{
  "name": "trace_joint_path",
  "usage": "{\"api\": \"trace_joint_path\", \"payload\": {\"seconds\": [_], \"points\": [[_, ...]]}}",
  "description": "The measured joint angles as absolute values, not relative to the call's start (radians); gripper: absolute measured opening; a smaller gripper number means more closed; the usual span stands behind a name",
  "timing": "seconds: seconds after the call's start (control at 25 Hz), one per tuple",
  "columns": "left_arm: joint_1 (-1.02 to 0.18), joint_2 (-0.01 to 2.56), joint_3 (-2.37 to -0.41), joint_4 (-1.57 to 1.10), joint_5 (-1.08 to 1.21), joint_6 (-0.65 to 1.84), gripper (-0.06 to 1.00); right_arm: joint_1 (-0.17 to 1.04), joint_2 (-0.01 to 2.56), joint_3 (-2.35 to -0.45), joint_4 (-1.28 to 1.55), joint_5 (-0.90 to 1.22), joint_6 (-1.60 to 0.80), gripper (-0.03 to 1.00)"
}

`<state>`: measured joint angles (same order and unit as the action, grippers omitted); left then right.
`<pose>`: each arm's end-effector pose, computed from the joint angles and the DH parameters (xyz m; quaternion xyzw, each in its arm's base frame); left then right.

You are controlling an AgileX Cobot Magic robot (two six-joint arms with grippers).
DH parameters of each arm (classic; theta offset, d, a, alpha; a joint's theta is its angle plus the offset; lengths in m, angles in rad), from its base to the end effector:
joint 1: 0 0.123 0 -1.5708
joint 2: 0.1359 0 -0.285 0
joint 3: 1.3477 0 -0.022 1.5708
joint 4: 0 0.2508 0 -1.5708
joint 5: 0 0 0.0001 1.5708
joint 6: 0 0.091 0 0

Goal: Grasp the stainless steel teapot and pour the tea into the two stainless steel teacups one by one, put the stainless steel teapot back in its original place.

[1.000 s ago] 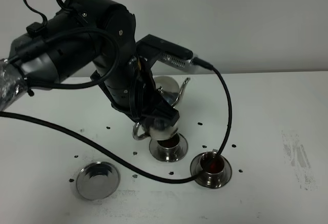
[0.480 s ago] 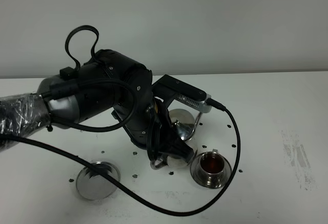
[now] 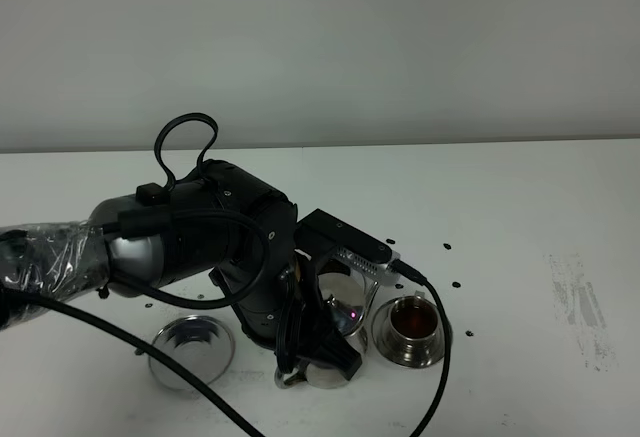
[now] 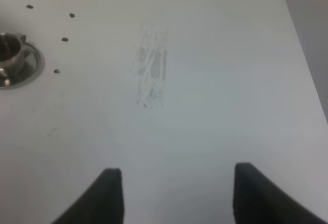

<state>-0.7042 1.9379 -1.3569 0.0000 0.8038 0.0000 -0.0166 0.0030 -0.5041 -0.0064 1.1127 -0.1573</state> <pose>0.2996 -0.2545 0.1855 0.3417 0.9299 -0.0470 0.1278 -0.0071 -0.0004 0.2743 -0.0607 0.8641 -0.0466 0.4975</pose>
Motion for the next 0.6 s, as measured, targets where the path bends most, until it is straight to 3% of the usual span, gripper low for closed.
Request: {"api": "trace_joint_path", "payload": {"seconds": [0.6], "points": [[-0.716, 1.942, -1.327, 0.018, 0.773, 0.000, 0.26, -0.017, 0.003, -0.504, -0.006, 1.113, -0.157, 0.49]]}}
